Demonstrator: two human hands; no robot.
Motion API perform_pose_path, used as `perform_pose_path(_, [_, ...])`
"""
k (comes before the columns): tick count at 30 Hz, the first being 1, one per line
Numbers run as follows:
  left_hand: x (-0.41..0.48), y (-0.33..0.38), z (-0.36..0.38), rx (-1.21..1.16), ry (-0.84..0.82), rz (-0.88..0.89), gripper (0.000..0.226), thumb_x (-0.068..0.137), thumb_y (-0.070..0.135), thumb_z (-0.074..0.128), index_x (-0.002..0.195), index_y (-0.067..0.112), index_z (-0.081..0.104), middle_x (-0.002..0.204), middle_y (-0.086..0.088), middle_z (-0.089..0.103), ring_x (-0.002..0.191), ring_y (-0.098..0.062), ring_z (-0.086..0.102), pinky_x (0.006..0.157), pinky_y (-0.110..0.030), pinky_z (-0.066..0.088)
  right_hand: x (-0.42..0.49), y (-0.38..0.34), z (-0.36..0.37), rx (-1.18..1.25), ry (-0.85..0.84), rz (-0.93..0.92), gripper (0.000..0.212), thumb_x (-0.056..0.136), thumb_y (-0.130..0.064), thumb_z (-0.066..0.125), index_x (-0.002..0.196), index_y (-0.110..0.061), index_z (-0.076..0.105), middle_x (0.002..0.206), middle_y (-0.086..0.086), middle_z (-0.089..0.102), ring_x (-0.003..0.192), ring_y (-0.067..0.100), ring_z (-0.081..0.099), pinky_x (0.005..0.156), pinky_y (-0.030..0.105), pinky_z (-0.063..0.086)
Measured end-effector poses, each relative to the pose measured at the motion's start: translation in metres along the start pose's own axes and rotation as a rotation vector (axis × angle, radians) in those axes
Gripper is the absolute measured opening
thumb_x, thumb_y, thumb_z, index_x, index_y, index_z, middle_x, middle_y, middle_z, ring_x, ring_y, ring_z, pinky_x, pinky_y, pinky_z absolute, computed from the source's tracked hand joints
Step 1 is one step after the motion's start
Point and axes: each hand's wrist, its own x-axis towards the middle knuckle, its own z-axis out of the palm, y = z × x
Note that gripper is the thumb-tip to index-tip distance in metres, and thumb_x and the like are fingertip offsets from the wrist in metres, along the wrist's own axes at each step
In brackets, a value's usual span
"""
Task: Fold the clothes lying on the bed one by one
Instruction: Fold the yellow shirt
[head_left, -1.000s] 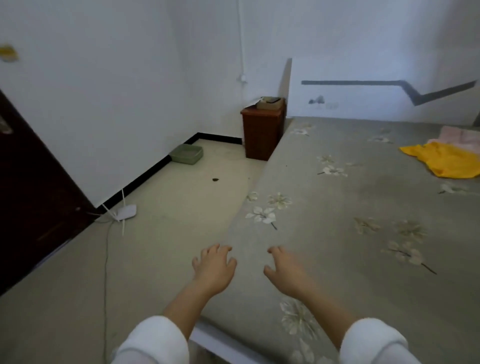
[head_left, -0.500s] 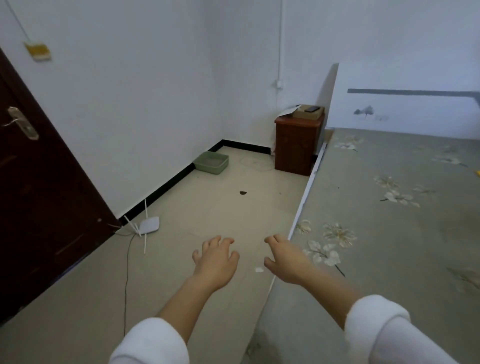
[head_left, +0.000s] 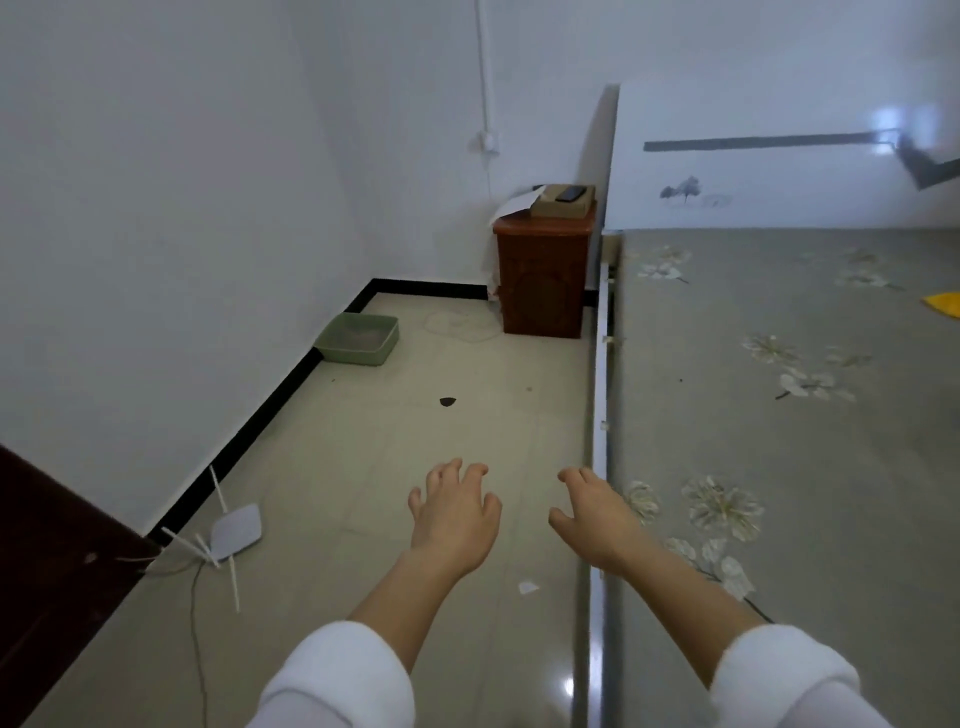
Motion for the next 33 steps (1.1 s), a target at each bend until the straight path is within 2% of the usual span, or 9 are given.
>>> perform_pose_path(7, [0.111, 0.004, -0.011, 0.025, -0.035, 0.181, 0.045, 0.099, 0.032, 0.031, 0.143, 0.026, 0.033, 0.155, -0.004, 0.022, 0.143, -0.020, 0.012, 0.116, -0.047, 0.010, 0.068, 0.009, -0.016, 0.006, 0.042, 0.208, 0.052, 0.096, -0.038, 0.044, 0.140, -0.011, 0.034, 0.142, 0.009, 0.039, 0.127, 0.027, 0.043, 0.102, 0.037, 0.040])
perform_pose_path(11, [0.177, 0.007, -0.023, 0.038, -0.083, 0.281, 0.045, 0.099, 0.031, 0.032, 0.143, 0.026, 0.033, 0.153, -0.003, 0.026, 0.142, -0.020, 0.017, 0.115, -0.046, 0.012, 0.110, 0.012, -0.035, -0.003, 0.071, 0.340, 0.047, 0.095, -0.036, 0.045, 0.134, -0.011, 0.039, 0.135, 0.010, 0.045, 0.120, 0.028, 0.048, 0.098, 0.037, 0.042])
perform_pose_path(14, [0.222, 0.024, -0.030, 0.052, -0.112, 0.359, 0.044, 0.098, 0.032, 0.033, 0.142, 0.026, 0.035, 0.148, -0.001, 0.032, 0.138, -0.021, 0.024, 0.113, -0.046, 0.016, 0.132, 0.018, -0.050, 0.035, 0.106, 0.416, 0.051, 0.096, -0.036, 0.045, 0.141, -0.013, 0.033, 0.141, 0.008, 0.041, 0.126, 0.026, 0.045, 0.103, 0.039, 0.039])
perform_pose_path(18, [0.278, 0.073, -0.033, 0.070, -0.158, 0.498, 0.043, 0.099, 0.031, 0.032, 0.141, 0.024, 0.036, 0.148, -0.003, 0.034, 0.136, -0.023, 0.028, 0.111, -0.045, 0.019, 0.155, 0.043, -0.080, 0.014, 0.159, 0.504, 0.051, 0.097, -0.036, 0.045, 0.141, -0.014, 0.033, 0.142, 0.008, 0.040, 0.125, 0.026, 0.045, 0.102, 0.037, 0.040])
perform_pose_path(23, [0.347, 0.154, -0.023, 0.058, -0.217, 0.671, 0.043, 0.099, 0.031, 0.034, 0.141, 0.023, 0.035, 0.153, -0.004, 0.025, 0.142, -0.023, 0.017, 0.112, -0.048, 0.020, 0.185, 0.108, -0.124, 0.012, 0.190, 0.666, 0.054, 0.096, -0.038, 0.044, 0.142, -0.014, 0.032, 0.144, 0.008, 0.038, 0.128, 0.027, 0.043, 0.102, 0.038, 0.040])
perform_pose_path(33, [0.506, 0.284, -0.006, 0.067, -0.303, 0.753, 0.046, 0.098, 0.033, 0.035, 0.144, 0.024, 0.033, 0.150, -0.001, 0.031, 0.139, -0.023, 0.025, 0.114, -0.043, 0.020, 0.304, 0.225, -0.220, 0.109, 0.246, 0.840, 0.057, 0.095, -0.038, 0.045, 0.144, -0.013, 0.030, 0.147, 0.009, 0.036, 0.131, 0.028, 0.041, 0.105, 0.039, 0.038])
